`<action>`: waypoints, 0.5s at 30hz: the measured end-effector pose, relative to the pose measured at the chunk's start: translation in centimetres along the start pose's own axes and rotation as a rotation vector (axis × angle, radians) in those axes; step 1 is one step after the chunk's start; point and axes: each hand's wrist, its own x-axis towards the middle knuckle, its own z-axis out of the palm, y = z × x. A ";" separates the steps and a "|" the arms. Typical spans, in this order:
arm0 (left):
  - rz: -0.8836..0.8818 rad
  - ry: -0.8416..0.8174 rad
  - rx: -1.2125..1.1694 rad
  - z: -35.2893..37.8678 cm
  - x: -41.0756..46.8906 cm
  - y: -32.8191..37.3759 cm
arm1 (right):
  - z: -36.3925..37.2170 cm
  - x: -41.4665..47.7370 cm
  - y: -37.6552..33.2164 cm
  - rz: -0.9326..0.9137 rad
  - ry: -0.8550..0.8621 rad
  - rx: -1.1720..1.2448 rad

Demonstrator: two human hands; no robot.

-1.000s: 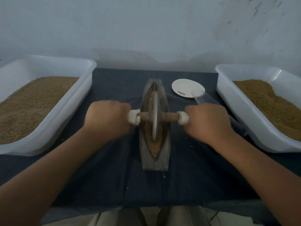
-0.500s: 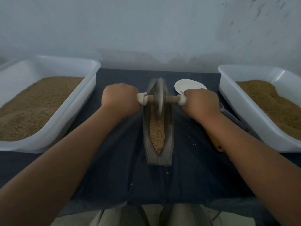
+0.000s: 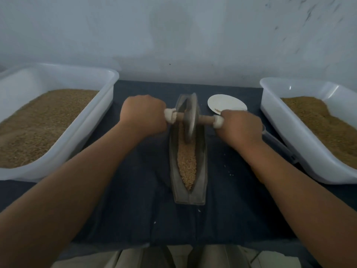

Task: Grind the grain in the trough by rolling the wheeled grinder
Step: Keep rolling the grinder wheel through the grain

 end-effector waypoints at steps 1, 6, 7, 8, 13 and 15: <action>-0.013 -0.009 -0.005 -0.1 1.1 0.0 | 0.5 1.1 0.0 0.022 -0.015 0.012; -0.001 -0.019 -0.027 -0.3 -0.6 0.0 | -0.7 0.0 0.3 -0.042 -0.032 -0.010; 0.009 -0.018 -0.027 -0.3 -2.2 -0.1 | -1.4 -1.4 0.4 -0.080 -0.003 -0.022; 0.024 -0.010 -0.026 -0.2 -4.0 -0.2 | -2.2 -3.0 0.5 -0.113 0.021 -0.025; 0.066 0.078 -0.023 -0.3 -9.3 -0.5 | -4.3 -7.5 0.9 -0.210 -0.008 -0.040; 0.056 0.055 -0.028 0.1 -8.2 -0.5 | -3.9 -6.3 0.6 -0.188 0.016 -0.056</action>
